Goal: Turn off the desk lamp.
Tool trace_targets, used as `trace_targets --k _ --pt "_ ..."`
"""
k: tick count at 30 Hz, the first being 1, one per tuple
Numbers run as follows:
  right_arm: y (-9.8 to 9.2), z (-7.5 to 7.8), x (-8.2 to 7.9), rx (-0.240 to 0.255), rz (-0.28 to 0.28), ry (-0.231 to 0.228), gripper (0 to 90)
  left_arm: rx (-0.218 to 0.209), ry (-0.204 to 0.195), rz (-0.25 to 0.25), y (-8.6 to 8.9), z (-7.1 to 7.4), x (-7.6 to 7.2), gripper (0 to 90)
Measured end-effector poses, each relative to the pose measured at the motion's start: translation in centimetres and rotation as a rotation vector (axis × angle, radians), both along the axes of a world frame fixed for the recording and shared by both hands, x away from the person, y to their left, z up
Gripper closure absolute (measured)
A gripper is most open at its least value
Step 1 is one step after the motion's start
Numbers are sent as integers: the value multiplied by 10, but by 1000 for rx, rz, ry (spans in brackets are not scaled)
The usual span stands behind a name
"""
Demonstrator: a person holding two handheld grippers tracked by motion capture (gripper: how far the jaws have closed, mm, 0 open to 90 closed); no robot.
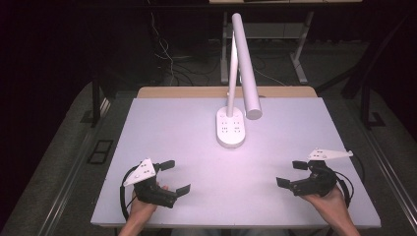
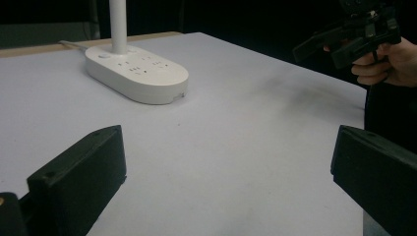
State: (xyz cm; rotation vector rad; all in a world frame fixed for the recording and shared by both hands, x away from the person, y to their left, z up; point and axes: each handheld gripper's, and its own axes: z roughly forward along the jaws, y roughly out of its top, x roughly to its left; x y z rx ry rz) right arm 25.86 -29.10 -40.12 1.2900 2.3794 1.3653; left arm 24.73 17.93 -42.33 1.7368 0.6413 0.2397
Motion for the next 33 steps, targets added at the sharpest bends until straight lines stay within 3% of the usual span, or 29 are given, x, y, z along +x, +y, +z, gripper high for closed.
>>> trace_targets --k 9,17,33 --pt "1 14 10 -4 8 -22 9 4 3 2 0 0 0 0" --pt "3 19 21 -19 14 -10 9 4 2 -1 0 0 0 0" --pt "17 41 54 -63 57 -13 9 8 4 4 1 0 0 0"
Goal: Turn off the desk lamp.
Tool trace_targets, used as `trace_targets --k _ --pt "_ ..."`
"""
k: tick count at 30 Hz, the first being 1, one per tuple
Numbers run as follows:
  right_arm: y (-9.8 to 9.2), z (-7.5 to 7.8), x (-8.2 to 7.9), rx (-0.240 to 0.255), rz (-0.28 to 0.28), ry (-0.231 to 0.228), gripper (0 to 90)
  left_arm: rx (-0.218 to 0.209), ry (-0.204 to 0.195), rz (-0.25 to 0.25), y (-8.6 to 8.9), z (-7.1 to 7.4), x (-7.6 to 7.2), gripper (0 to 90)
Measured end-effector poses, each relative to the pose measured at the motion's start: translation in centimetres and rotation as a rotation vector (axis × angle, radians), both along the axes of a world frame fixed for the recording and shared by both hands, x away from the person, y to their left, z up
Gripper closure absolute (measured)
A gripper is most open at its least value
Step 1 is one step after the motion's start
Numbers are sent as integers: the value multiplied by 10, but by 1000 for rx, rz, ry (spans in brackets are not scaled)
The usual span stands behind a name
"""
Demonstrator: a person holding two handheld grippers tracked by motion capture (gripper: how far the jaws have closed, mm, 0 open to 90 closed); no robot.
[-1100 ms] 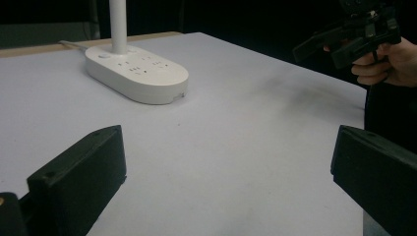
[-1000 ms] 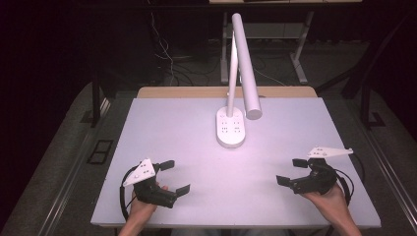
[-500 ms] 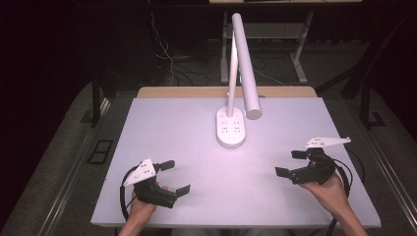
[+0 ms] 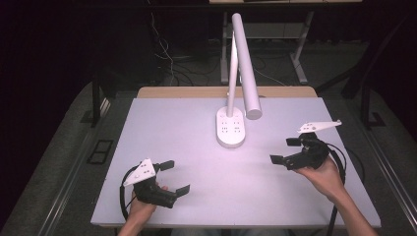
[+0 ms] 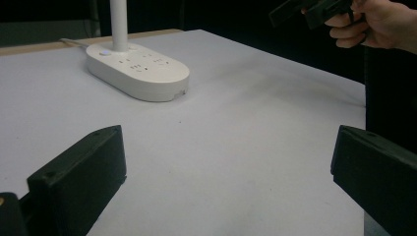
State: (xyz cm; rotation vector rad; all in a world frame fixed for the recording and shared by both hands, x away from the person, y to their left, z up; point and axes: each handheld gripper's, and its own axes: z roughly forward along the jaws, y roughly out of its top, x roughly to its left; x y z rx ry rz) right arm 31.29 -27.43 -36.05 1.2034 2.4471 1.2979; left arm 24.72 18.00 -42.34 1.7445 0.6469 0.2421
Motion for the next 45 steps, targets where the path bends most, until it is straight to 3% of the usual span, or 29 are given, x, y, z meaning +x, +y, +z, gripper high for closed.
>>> trace_targets --k 18,45 --pt "20 18 33 -29 18 -26 9 -4 2 1 1 0 0 0" --pt "39 8 88 -37 -4 -1 9 -14 3 -4 3 0 0 0"
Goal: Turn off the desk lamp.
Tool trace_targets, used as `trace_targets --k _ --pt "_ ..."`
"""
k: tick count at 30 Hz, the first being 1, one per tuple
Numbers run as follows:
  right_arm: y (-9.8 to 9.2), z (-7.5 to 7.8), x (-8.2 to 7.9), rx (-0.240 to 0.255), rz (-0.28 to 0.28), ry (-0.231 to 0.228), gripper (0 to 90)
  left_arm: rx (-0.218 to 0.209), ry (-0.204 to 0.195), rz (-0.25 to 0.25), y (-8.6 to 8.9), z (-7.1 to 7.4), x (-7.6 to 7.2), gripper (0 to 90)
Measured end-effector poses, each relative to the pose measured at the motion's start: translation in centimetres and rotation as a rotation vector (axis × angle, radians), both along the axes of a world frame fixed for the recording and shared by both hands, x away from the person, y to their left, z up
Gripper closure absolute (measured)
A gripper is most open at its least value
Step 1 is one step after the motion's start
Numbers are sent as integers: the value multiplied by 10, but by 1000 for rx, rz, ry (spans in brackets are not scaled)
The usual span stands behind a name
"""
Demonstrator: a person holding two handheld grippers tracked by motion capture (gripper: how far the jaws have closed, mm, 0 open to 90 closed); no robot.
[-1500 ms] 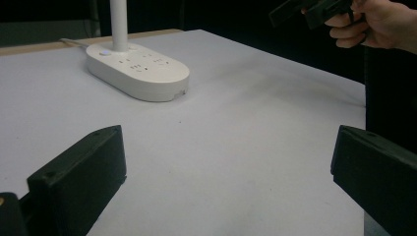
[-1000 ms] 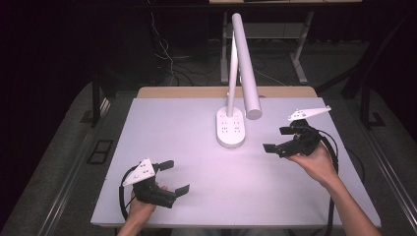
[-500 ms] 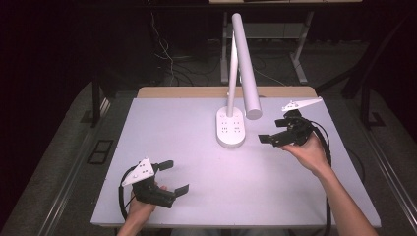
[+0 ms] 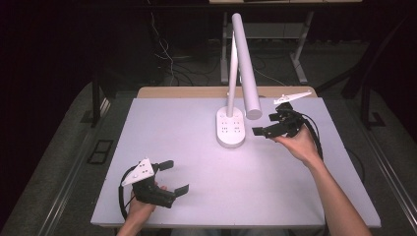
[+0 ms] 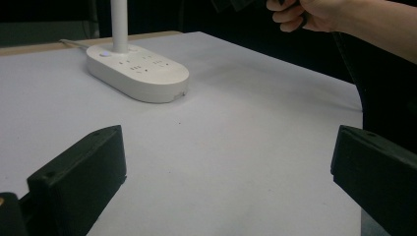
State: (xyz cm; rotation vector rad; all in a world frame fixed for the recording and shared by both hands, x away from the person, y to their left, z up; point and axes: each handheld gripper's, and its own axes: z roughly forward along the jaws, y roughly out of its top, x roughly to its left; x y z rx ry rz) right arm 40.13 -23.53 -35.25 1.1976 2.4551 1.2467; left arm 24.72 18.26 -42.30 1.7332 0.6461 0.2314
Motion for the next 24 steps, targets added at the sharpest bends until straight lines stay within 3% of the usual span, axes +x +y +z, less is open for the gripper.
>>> trace_targets --k 24 --pt "27 -14 61 -18 -46 64 9 -8 4 -8 2 1 0 0"
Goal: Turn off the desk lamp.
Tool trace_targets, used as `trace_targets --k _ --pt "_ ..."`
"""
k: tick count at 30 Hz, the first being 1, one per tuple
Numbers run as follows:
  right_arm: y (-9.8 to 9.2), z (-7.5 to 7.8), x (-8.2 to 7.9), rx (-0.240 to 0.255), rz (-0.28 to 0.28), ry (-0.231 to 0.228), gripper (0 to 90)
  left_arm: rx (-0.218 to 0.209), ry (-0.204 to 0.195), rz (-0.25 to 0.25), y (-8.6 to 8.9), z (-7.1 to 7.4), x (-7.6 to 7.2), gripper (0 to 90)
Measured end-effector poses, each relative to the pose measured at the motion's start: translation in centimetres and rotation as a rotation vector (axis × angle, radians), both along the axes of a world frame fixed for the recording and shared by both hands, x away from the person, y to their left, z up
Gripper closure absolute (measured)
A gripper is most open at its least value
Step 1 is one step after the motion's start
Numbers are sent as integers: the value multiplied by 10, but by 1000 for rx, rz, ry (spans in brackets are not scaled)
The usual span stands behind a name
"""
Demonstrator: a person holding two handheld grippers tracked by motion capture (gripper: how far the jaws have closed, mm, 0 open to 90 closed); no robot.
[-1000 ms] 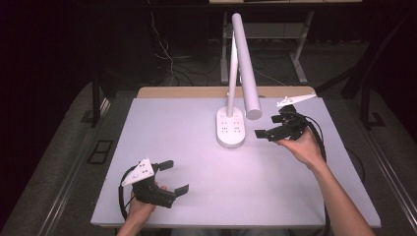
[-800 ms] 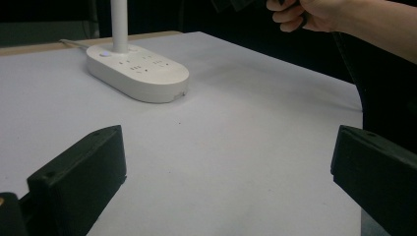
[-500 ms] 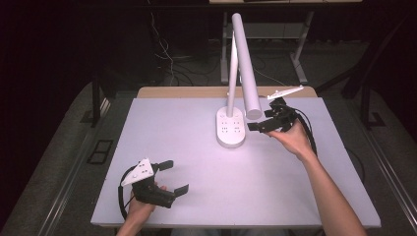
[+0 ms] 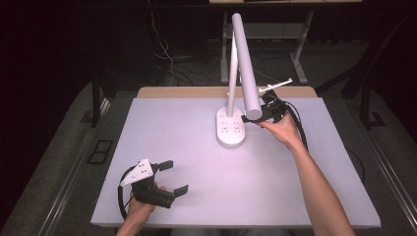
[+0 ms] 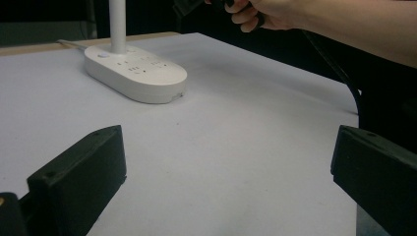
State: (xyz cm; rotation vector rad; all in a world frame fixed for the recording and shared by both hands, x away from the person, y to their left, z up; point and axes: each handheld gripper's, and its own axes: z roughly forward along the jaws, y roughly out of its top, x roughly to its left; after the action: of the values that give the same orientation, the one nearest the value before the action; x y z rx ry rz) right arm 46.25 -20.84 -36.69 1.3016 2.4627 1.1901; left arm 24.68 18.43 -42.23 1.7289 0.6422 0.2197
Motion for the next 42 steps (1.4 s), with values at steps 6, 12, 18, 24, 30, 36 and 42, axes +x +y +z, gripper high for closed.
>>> trace_targets --k 6,12,18,24,30,36,42 --pt "5 0 11 -14 11 0 98 0 0 -1 0 0 0 0" --pt "7 -4 20 -30 19 -9 327 -4 -1 -1 1 0 0 0" --pt "8 -16 34 1 -23 15 482 -4 0 -3 1 0 0 0" --pt "12 -25 44 32 -45 28 578 -9 0 -3 2 0 0 0" --pt "13 -31 49 46 -52 35 655 -9 -2 -4 2 0 0 0" --pt "14 -34 53 77 -49 39 767 -7 -1 -7 1 0 0 0" --pt "19 -34 55 63 -48 37 831 -6 -3 -8 1 1 0 0"
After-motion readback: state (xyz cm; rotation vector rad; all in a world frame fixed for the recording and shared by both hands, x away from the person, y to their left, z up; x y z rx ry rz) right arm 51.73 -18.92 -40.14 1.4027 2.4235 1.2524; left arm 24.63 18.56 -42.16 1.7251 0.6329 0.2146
